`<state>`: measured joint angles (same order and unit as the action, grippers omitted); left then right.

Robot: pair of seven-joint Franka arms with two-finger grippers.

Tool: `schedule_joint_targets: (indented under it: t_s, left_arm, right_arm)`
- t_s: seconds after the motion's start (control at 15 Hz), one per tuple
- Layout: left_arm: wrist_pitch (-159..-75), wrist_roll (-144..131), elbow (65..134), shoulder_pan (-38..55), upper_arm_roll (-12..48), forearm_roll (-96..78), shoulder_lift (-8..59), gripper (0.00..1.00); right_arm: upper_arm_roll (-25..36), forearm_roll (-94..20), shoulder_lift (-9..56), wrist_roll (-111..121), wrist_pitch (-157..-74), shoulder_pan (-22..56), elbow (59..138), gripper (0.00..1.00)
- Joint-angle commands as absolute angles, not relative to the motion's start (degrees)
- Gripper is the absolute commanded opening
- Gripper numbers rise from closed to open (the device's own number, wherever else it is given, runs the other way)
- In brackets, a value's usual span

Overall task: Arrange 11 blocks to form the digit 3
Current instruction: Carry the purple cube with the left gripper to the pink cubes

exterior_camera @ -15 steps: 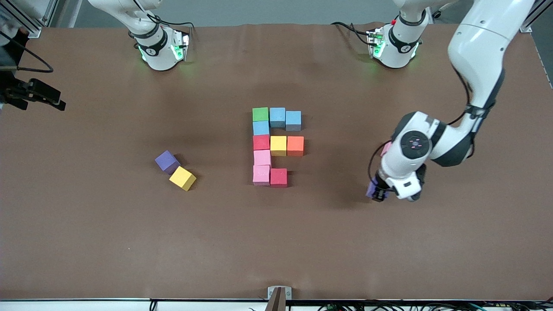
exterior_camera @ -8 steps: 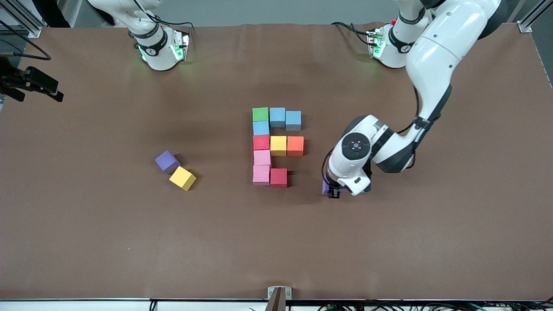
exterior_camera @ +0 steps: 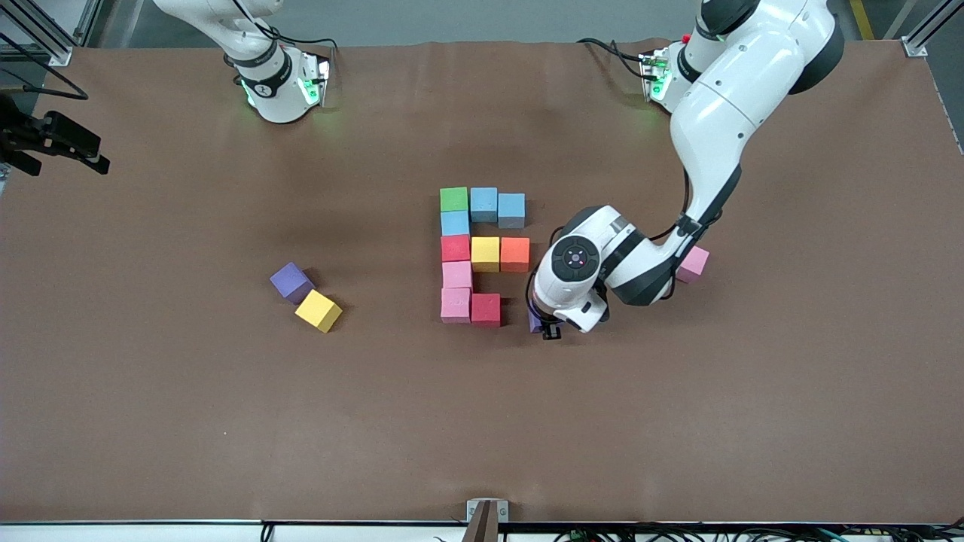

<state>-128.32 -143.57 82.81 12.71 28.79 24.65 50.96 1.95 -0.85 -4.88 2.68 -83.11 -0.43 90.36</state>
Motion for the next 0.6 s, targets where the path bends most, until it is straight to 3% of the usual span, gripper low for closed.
schedule_joint_targets:
  t_s: [0.0, 0.53]
  left_arm:
    - [-127.09, -145.37, 78.75, 17.74, 25.32, 23.12, 53.35, 0.28]
    - [-127.44, -147.57, 75.77, 23.02, 23.56, 22.32, 56.16, 0.28]
  right_arm:
    - [1.14, 0.7, -6.94, 3.52, -82.79, -1.14, 92.2, 1.0]
    - [1.05, 1.23, -7.12, 3.43, -82.35, -0.97, 92.11, 1.0]
